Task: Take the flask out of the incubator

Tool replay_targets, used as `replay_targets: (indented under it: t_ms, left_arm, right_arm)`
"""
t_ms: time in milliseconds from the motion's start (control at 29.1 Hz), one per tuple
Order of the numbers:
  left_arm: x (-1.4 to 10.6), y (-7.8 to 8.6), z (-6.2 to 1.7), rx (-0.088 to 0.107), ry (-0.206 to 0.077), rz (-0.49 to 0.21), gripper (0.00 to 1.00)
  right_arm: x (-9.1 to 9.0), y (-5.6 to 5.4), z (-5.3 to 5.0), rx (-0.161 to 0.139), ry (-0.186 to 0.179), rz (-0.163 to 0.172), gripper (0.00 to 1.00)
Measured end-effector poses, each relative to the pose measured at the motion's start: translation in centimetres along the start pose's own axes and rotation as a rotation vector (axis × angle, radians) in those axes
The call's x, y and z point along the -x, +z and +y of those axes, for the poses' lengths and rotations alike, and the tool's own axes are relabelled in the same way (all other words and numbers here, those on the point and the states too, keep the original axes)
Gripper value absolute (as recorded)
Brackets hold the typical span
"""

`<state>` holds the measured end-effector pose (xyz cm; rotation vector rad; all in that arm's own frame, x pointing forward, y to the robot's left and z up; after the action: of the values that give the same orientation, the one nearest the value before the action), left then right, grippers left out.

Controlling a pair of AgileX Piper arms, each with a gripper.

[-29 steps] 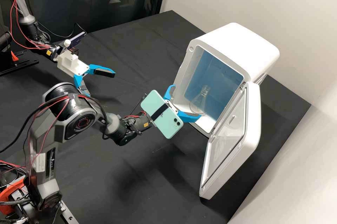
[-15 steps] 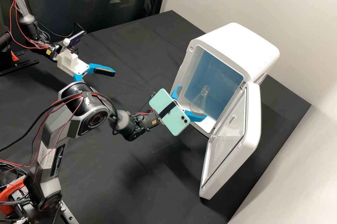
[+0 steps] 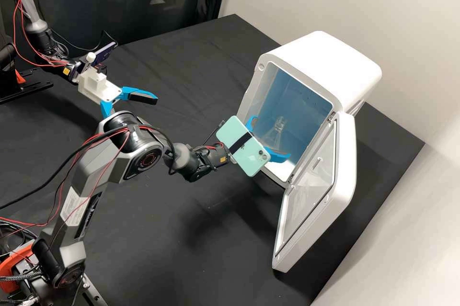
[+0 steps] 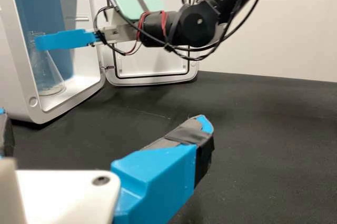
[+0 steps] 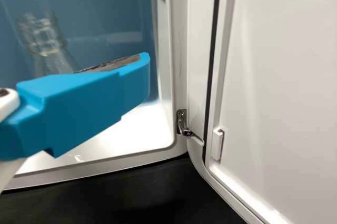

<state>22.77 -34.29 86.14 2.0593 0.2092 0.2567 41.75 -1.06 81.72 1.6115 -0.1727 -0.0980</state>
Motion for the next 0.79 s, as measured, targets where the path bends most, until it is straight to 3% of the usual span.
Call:
replay_targets:
  t_ms: [379, 516, 791]
  left_arm:
    - [0.0, 0.0, -0.01, 0.0, 0.0, -0.002, 1.0]
    - [0.0, 0.1, -0.02, 0.0, -0.001, -0.004, 1.0]
    - [0.0, 0.2, -0.05, -0.001, -0.002, -0.008, 1.0]
  right_arm:
    - [-2.2, 0.0, 0.1, 0.006, 0.004, -0.041, 1.0]
    - [-3.1, -0.7, 0.1, 0.01, 0.02, -0.029, 1.0]
    - [-4.8, -2.0, -1.0, 0.053, -0.017, -0.048, 1.0]
